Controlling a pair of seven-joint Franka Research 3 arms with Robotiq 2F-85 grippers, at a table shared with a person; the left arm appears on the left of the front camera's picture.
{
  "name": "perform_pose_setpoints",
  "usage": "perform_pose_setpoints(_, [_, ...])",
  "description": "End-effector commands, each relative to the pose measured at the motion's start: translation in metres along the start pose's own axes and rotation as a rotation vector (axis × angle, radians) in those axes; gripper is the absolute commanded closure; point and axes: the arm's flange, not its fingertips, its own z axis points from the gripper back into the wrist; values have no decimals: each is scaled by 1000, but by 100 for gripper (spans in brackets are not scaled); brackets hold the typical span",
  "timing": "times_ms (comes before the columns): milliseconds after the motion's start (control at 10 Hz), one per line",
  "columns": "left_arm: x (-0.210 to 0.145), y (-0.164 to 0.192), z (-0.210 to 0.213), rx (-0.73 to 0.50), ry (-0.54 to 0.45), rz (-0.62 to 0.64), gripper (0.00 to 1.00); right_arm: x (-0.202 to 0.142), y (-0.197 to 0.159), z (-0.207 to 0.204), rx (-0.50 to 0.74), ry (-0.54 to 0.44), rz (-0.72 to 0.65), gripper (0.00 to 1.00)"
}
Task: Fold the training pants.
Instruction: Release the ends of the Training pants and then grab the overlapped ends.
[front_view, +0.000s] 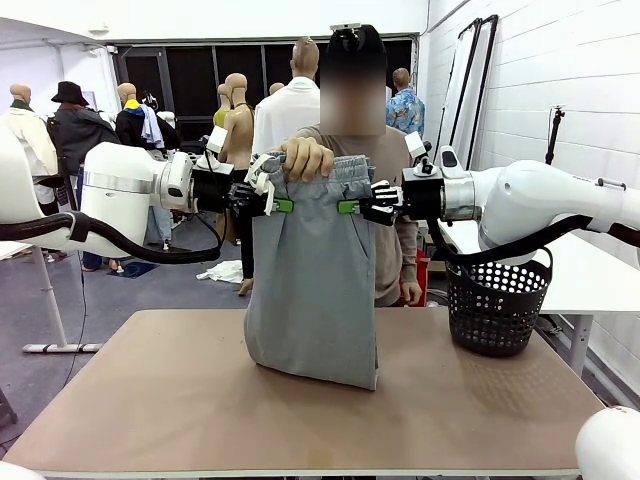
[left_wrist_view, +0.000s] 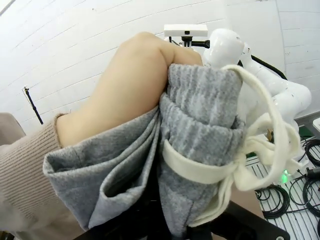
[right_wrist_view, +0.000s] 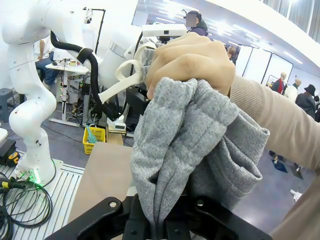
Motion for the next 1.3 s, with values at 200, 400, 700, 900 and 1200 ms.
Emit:
perform_pose_setpoints(200, [0, -1, 0, -2, 2, 1, 92, 0, 0, 0, 0, 0, 0, 100])
perform_pose_setpoints(400, [2, -2, -2, -12, 14, 13, 53, 2, 1, 2, 0, 6, -11, 69])
perform_pose_setpoints(700, [6, -5, -1, -8, 16, 19, 0, 5, 6, 4, -3, 19, -24, 10])
perform_pose_setpoints(900, [7, -7, 1, 1, 14, 24, 0, 7, 8, 5, -5, 26, -35, 0])
perform_pose_setpoints(1200, [8, -9, 5, 13, 9, 31, 0, 7, 8, 7, -10, 39, -45, 0])
